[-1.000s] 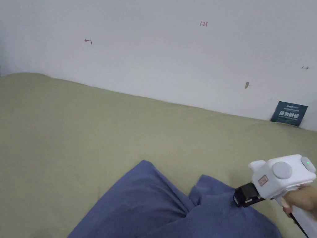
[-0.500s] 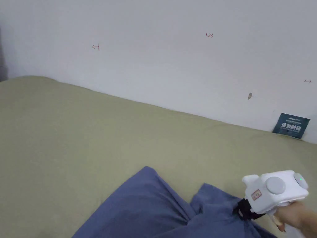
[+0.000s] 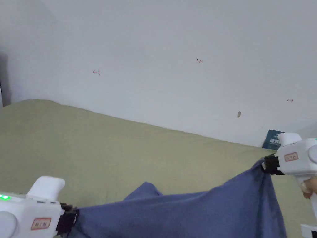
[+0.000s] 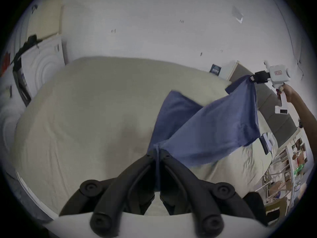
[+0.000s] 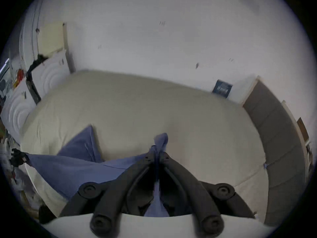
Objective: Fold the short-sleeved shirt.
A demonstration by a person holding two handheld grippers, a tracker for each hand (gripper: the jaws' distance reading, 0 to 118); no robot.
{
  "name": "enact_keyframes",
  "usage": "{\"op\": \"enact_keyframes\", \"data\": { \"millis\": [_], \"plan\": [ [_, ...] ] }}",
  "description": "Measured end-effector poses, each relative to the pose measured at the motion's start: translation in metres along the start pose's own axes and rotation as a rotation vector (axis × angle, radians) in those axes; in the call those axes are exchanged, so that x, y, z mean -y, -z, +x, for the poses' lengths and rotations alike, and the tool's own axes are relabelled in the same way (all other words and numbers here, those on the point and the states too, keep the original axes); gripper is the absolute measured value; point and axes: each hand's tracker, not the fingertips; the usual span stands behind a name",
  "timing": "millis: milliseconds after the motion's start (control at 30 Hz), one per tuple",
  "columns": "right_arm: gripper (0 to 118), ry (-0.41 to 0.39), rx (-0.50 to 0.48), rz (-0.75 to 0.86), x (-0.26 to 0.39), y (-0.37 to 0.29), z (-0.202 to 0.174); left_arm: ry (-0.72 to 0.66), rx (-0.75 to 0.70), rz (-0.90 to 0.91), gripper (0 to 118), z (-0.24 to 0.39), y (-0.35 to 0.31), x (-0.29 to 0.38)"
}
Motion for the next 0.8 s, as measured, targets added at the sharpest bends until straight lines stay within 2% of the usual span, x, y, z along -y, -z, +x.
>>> {"op": "enact_keyframes", "data": {
  "millis": [133,300,433,500,700,800],
  "plan": [
    [4,0.061,0.051,0.108,-0.027,-0.036,0.016,0.024,-0.007,0.092,4,0.004,-0.002,-0.077],
    [4,0.093,0.105,0.241,-0.064,-0.059,0.040,0.083,-0.112,0.177,4,0.010,0.006,-0.175],
    [4,0.137,0.132,0.313,-0.100,-0.067,0.060,0.057,-0.127,0.219,4,0.013,0.019,-0.242],
    [4,0.131,0.141,0.374,-0.116,-0.067,0.066,0.012,-0.131,0.263,4,0.013,0.023,-0.268],
    [4,0.114,0.195,0.487,-0.153,-0.068,0.066,0.051,-0.219,0.398,4,0.030,0.034,-0.313],
    [4,0.121,0.210,0.514,-0.162,-0.062,0.066,0.041,-0.217,0.440,4,0.035,0.035,-0.324]
  ]
}}
